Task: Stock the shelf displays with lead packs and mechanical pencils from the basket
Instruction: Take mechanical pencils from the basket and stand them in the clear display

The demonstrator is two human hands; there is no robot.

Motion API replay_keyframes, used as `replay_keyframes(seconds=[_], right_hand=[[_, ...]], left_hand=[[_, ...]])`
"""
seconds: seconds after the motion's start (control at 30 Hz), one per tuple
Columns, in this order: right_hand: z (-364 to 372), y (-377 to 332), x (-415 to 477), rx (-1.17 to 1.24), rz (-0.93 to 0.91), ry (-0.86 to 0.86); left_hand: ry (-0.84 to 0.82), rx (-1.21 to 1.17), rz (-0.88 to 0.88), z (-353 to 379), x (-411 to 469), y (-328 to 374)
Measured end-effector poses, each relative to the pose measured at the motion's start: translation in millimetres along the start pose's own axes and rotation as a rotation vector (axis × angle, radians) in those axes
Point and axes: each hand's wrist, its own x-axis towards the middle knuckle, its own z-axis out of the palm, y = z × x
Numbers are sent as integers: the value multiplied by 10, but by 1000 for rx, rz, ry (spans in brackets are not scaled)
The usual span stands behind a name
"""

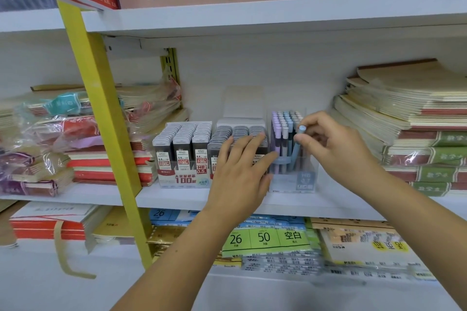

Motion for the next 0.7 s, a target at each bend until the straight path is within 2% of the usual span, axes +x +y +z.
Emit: replay_keyframes(seconds=[0.2, 0.33, 0.43, 0.7], right_hand=[[55, 41, 78, -138, -28, 25], [137, 75, 110, -389, -139, 173], [191, 98, 116, -488, -112, 222], [344, 158, 29, -271, 23, 246]], left_hand=[[13, -1, -12, 16, 7, 3], [21, -8, -10, 26, 6, -1], [25, -20, -10, 35, 6, -6], [-35, -40, -40, -20, 31, 26]])
